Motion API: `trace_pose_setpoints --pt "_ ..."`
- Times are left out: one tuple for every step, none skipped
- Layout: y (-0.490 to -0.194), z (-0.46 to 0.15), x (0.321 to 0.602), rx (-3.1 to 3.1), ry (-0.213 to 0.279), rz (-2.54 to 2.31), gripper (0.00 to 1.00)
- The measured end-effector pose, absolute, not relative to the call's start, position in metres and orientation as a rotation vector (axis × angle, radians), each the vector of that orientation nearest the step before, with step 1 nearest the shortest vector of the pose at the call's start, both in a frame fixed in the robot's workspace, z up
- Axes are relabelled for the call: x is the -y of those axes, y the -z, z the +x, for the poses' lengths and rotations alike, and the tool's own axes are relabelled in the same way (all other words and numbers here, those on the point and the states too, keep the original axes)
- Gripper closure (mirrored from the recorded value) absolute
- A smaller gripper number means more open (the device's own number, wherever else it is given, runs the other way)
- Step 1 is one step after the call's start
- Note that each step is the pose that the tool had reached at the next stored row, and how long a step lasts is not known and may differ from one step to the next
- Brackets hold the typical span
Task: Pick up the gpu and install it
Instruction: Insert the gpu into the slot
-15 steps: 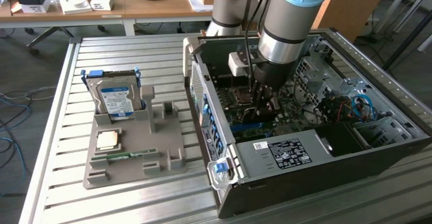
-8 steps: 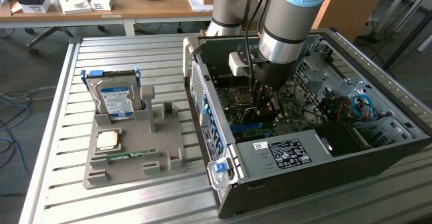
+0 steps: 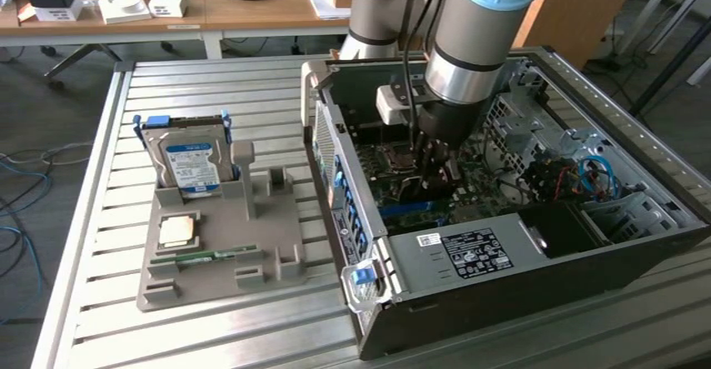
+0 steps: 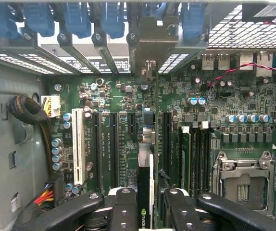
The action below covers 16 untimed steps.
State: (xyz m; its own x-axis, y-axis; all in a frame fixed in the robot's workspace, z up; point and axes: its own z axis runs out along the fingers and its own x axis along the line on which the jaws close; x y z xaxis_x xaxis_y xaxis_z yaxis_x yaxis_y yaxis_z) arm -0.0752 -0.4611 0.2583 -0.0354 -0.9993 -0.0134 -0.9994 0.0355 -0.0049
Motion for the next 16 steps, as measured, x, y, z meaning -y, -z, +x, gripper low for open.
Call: trace_pose_setpoints --pt "-0.2583 -0.0753 0.4608 -2.251 -0.009 -2.172 0.74" --pt "-0.2583 -0.0753 0.4608 -2.251 -0.009 -2.172 0.74" --pt "-0.2583 -0.0753 0.4608 -2.251 -0.009 -2.173 0.74" --pt "-0.2583 -0.0753 0.4608 -2.251 -0.009 -2.173 0.74" --pt "-0.2583 -0.0753 0.4608 -2.251 -0.009 -2.173 0.74" --pt "-0.2583 -0.0753 0.4607 -2.251 -0.009 -2.172 0.74" --pt "-0.2583 -0.0753 0.4605 -2.251 -0.009 -2.172 0.74" --pt "-0.2583 -0.0753 0.4603 -2.251 -0.009 -2.172 0.74" --pt "-0.2583 -0.0753 0.4602 -2.251 -0.009 -2.173 0.74" --pt "-0.2583 -0.0753 0.4602 -2.251 -0.009 -2.173 0.74" --pt "-0.2583 -0.0753 0.4602 -2.251 -0.009 -2.172 0.74" --pt "-0.2583 -0.0753 0.4602 -2.251 -0.009 -2.173 0.74" --pt "-0.2583 -0.0753 0.4602 -2.251 -0.009 -2.172 0.74" --pt "-0.2583 -0.0753 0.4602 -2.251 -0.009 -2.173 0.74" --pt "-0.2583 -0.0753 0.4602 -2.251 -0.009 -2.173 0.74" --pt "-0.2583 -0.0753 0.4602 -2.251 -0.009 -2.173 0.74"
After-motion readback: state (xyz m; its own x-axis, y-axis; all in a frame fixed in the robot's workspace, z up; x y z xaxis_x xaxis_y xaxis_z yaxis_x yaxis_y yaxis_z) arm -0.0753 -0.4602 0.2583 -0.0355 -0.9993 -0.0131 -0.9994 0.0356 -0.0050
